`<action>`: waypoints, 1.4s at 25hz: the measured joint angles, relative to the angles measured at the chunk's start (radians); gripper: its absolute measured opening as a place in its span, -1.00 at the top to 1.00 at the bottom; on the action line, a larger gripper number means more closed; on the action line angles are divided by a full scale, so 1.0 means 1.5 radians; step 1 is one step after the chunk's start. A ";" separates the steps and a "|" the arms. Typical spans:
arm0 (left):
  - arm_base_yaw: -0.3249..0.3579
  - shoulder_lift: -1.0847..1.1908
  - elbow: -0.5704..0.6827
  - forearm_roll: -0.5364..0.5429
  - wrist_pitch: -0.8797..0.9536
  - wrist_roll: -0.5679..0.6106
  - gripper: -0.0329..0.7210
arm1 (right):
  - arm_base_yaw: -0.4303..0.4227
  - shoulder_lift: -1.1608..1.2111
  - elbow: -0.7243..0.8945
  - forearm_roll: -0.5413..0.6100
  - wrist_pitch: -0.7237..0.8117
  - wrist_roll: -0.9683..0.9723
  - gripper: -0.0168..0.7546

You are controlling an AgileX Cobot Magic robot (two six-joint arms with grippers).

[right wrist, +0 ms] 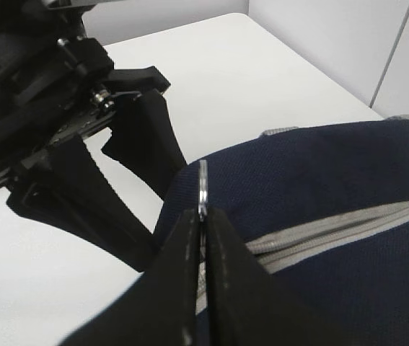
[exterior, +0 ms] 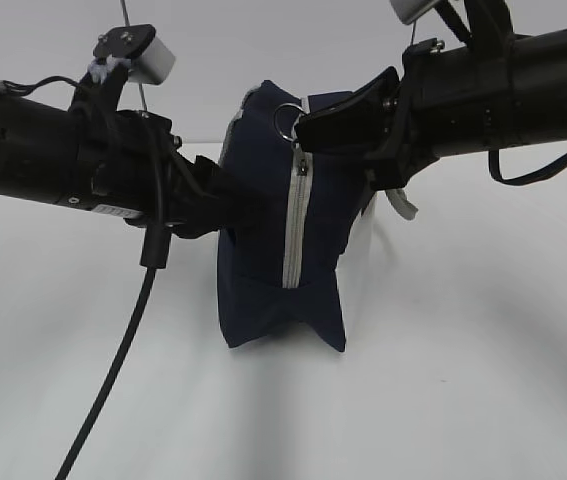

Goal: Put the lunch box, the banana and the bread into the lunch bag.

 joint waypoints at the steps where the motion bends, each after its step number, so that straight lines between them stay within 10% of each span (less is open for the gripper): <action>1: 0.000 0.000 0.000 -0.002 0.000 0.000 0.00 | 0.000 0.000 0.000 0.000 0.000 0.000 0.96; 8: 0.000 0.000 0.000 -0.020 0.005 0.002 0.88 | 0.000 0.000 0.000 -0.002 0.000 0.002 0.96; 23: 0.000 0.000 0.000 -0.009 0.016 0.002 0.90 | 0.000 0.002 -0.058 -0.042 -0.002 0.020 0.96; 35: 0.000 0.000 0.000 0.034 0.039 0.002 0.90 | -0.064 0.102 -0.175 -0.156 0.269 0.053 0.96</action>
